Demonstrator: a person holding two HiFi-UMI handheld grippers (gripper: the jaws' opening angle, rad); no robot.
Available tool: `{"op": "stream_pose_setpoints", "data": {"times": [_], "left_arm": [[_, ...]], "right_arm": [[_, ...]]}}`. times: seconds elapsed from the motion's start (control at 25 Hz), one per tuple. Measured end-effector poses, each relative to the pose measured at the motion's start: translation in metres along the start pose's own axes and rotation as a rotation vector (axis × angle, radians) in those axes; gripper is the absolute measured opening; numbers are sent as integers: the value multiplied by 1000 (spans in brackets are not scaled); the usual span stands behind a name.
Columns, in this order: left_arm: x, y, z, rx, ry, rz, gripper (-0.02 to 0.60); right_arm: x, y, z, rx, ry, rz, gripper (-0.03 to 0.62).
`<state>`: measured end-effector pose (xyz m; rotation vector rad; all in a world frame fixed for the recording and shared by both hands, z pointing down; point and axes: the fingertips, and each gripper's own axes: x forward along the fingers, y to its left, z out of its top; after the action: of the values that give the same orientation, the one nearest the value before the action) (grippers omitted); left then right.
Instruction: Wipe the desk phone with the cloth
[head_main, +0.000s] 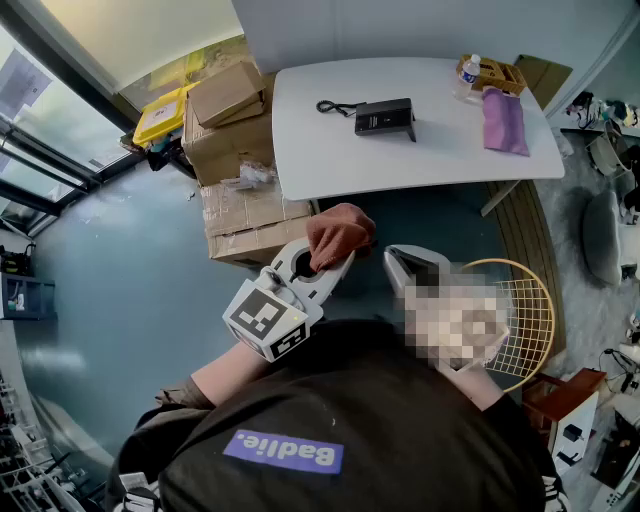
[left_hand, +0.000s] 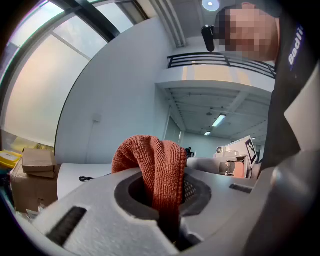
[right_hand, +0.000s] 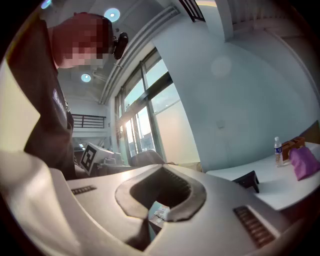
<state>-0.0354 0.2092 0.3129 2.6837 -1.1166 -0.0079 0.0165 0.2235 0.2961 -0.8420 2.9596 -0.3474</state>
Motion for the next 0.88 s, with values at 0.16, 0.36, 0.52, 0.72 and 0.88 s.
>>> {"op": "stream_pose_setpoints", "data": {"times": [0.16, 0.36, 0.52, 0.72, 0.88], "left_arm": [[6, -3, -1, 0, -4, 10, 44], [14, -11, -5, -3, 0, 29, 44], [19, -14, -11, -14, 1, 61, 44], [22, 2, -19, -32, 12, 88, 44], [33, 37, -19, -53, 8, 89, 44]], "right_arm": [[-5, -5, -1, 4, 6, 11, 26], [-13, -11, -3, 11, 10, 44, 26], [-18, -16, -7, 3, 3, 70, 26], [-13, -28, -15, 35, 0, 68, 28], [11, -52, -20, 50, 18, 33, 28]]}}
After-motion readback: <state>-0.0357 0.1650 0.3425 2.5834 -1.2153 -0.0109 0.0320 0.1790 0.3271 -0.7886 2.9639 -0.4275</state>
